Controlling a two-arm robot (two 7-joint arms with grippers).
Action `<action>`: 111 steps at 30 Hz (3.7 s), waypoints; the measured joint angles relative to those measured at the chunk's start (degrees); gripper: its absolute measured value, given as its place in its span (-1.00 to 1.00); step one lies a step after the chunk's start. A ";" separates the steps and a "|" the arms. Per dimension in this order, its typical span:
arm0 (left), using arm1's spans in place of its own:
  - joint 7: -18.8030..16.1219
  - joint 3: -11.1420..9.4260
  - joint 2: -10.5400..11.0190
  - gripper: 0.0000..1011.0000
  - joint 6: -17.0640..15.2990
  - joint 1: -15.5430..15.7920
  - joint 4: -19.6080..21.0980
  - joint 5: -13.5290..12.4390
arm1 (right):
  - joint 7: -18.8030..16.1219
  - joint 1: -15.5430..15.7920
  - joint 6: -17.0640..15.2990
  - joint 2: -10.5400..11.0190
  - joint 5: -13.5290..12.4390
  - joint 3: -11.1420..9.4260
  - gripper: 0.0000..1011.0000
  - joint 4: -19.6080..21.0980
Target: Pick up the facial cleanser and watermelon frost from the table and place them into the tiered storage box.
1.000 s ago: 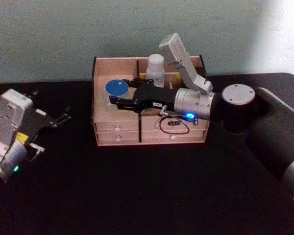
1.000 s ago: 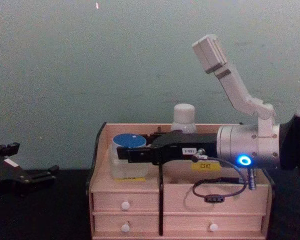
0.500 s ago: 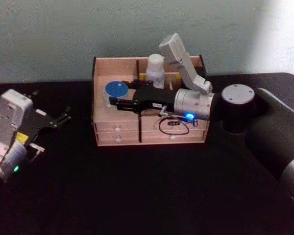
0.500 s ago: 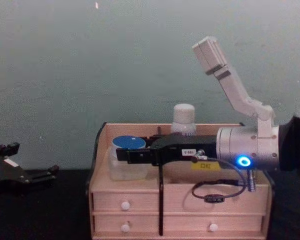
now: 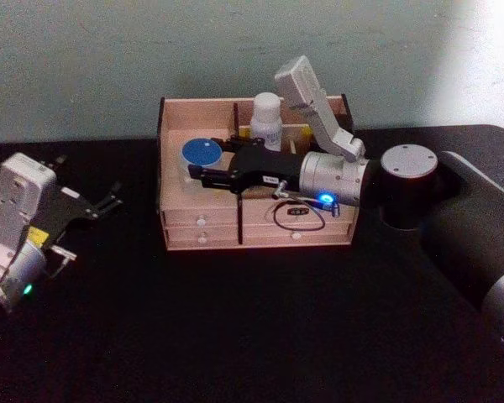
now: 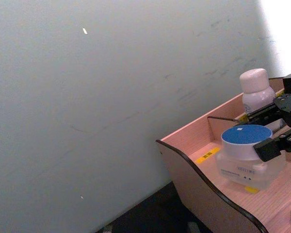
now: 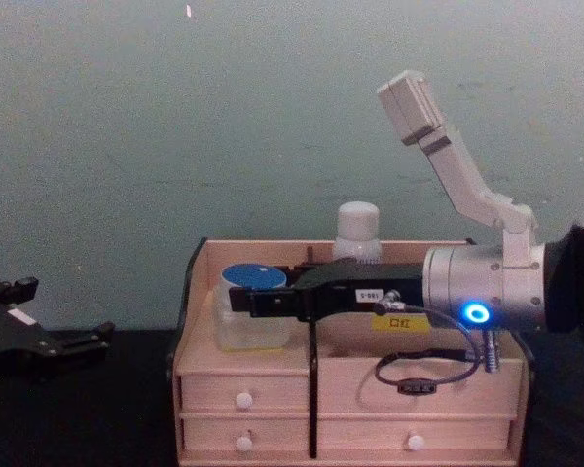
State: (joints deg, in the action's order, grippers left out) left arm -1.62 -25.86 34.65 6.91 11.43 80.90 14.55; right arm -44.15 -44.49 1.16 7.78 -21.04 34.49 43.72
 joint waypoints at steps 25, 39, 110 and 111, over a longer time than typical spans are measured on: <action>0.00 0.00 0.00 0.98 0.00 0.00 0.00 -0.01 | -0.01 0.04 0.13 0.00 0.00 0.07 0.90 0.00; 0.00 0.00 0.00 0.98 0.00 0.00 0.00 0.00 | -0.01 0.04 0.13 0.00 0.01 0.07 0.98 0.00; 0.00 0.00 0.00 0.98 0.00 0.00 0.00 0.00 | 42.86 39.71 -9.43 16.48 3.04 -20.43 0.98 49.75; 0.00 0.00 0.00 0.98 0.00 0.00 0.00 0.00 | 43.59 39.77 -9.50 16.20 3.63 -20.46 0.98 49.63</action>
State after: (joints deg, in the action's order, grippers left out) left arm -1.62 -25.86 34.64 6.91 11.43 80.90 14.55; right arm -0.55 -4.71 -8.34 23.98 -17.41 14.02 93.34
